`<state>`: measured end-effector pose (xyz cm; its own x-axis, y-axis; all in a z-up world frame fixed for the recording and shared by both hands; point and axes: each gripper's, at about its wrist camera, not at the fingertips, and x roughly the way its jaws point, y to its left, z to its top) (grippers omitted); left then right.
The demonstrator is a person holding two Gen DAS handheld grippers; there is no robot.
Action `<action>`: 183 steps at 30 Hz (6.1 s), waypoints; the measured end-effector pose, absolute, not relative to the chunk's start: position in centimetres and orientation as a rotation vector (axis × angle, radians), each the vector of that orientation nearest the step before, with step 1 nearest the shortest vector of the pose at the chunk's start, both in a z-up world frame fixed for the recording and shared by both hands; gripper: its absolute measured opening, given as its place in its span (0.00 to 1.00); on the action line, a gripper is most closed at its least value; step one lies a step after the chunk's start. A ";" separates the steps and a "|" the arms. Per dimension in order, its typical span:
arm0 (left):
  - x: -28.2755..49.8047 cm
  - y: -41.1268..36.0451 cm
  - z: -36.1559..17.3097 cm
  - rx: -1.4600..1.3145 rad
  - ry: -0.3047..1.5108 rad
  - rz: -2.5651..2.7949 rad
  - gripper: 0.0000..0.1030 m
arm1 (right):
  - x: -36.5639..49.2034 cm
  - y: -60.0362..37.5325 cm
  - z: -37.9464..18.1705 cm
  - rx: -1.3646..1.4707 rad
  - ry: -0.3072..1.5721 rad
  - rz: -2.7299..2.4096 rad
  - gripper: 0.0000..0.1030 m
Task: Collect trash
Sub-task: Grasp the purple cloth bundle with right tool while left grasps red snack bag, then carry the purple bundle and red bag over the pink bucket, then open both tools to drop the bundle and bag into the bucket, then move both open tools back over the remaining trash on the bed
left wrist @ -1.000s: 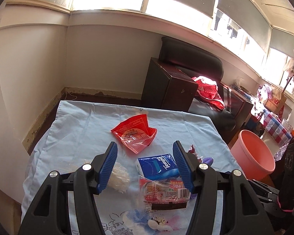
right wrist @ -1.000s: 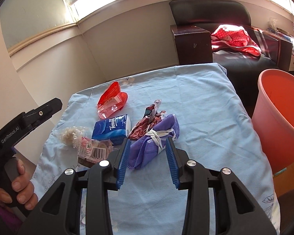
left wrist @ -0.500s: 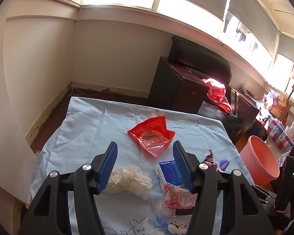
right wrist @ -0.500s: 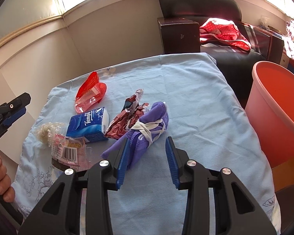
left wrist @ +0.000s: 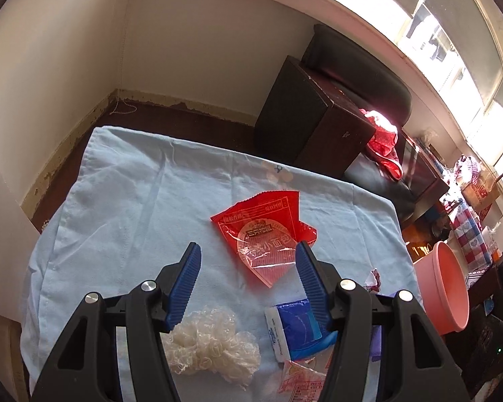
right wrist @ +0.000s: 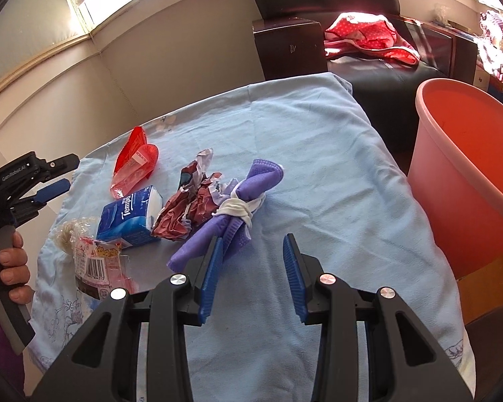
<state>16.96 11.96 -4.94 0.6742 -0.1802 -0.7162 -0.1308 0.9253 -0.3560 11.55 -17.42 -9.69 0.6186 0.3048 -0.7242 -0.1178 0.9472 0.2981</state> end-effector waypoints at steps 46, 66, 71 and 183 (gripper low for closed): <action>13.9 8.4 -1.5 -0.326 0.684 -0.137 0.00 | 12.1 -16.7 -10.3 0.412 0.971 0.263 0.42; 11.0 8.1 -0.6 -0.330 0.641 -0.155 0.00 | 9.0 -16.4 -7.5 0.212 0.805 0.286 0.14; 10.1 6.6 0.3 -0.312 0.612 -0.177 0.00 | 7.6 -16.8 -5.5 0.183 0.711 0.300 0.13; 5.5 -8.2 -1.1 -0.030 0.611 -0.330 0.52 | 3.5 -29.2 -2.5 0.112 0.504 -0.016 0.31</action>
<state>5.53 -8.21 -1.09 0.7683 -0.3129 -0.5584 0.2950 0.9473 -0.1249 3.50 -29.16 -2.54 0.8758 0.0125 -0.4825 0.0425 0.9938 0.1029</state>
